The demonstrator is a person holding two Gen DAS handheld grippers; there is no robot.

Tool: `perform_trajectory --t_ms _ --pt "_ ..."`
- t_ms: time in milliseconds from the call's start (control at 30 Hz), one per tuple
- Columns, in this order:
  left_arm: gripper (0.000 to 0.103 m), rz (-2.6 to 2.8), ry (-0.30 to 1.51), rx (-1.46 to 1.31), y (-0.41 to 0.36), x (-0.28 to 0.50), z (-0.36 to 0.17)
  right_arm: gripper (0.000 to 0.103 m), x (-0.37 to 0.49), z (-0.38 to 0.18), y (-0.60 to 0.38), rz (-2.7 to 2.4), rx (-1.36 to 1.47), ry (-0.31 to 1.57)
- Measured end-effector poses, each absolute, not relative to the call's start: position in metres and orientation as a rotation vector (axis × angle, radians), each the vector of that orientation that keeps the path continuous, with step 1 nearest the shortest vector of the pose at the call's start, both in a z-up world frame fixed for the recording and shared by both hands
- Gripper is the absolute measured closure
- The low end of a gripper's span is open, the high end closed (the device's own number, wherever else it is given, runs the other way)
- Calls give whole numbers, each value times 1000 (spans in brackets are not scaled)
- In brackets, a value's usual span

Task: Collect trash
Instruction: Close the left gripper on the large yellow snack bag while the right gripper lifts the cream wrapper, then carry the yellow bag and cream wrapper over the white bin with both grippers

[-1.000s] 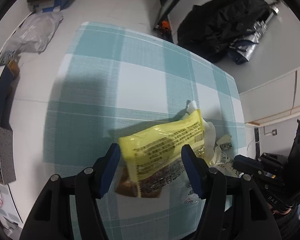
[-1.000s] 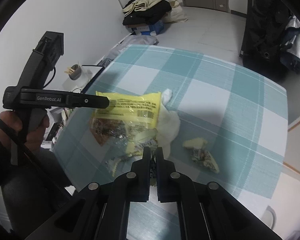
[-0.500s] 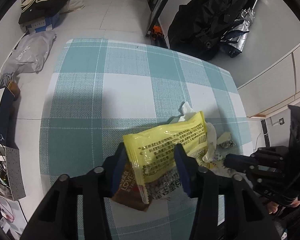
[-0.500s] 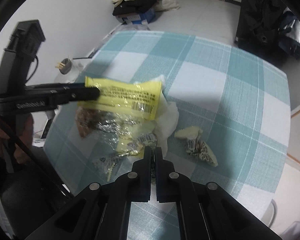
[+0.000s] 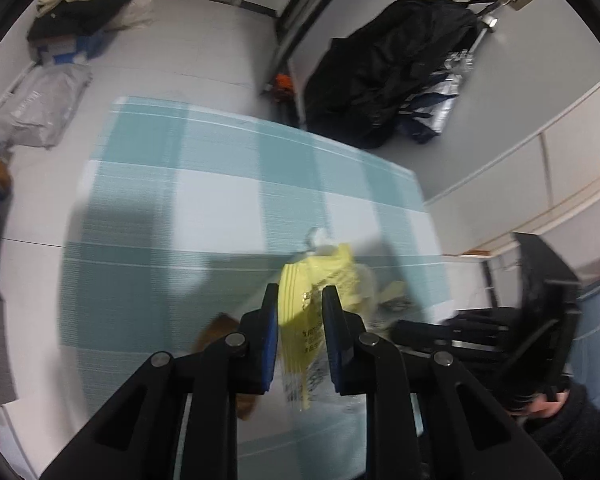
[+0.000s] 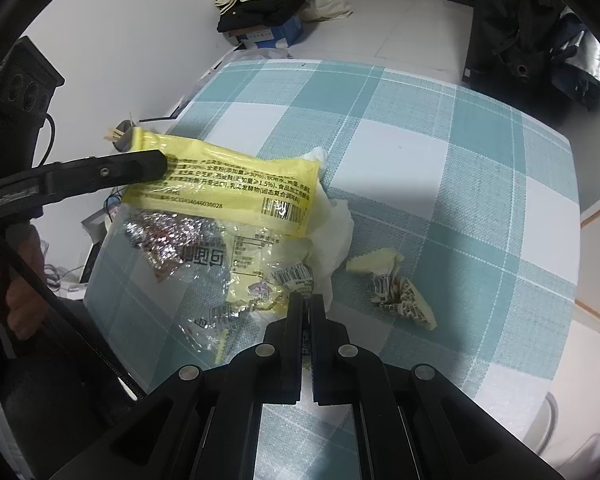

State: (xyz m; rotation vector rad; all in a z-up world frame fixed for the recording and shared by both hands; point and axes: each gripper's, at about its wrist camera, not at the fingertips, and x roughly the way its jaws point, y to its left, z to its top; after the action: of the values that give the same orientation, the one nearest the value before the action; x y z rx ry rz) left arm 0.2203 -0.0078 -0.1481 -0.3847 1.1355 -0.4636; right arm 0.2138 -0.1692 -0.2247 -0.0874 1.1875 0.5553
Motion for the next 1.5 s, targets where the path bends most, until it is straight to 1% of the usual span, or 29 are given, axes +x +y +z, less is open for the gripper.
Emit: perform_trajectory --t_ms 133,300,367,500,700,900,1167,1500 --pt "87 -520 1155 -416 -21 223 -150 101 215 -225 -171 554 -64 1197" --pt "87 -530 1191 -348 -38 226 -155 101 216 -226 -172 548 -59 1202" --pt "97 -531 1190 -320 -43 225 -156 101 215 -225 -173 544 -51 1201" --pt "101 -530 1171 -320 -39 221 -153 101 213 -219 -179 556 -11 1188" --pt "101 -527 1126 -374 -23 213 -141 101 201 -200 -190 562 53 1126" --pt "102 -519 1068 -354 -16 201 -118 101 179 -170 -204 579 103 1001" --pt "102 -454 966 -318 -9 168 -80 101 145 -138 -232 550 219 882" --pt "101 -442 831 -321 -23 136 -31 101 99 -87 -251 538 229 752"
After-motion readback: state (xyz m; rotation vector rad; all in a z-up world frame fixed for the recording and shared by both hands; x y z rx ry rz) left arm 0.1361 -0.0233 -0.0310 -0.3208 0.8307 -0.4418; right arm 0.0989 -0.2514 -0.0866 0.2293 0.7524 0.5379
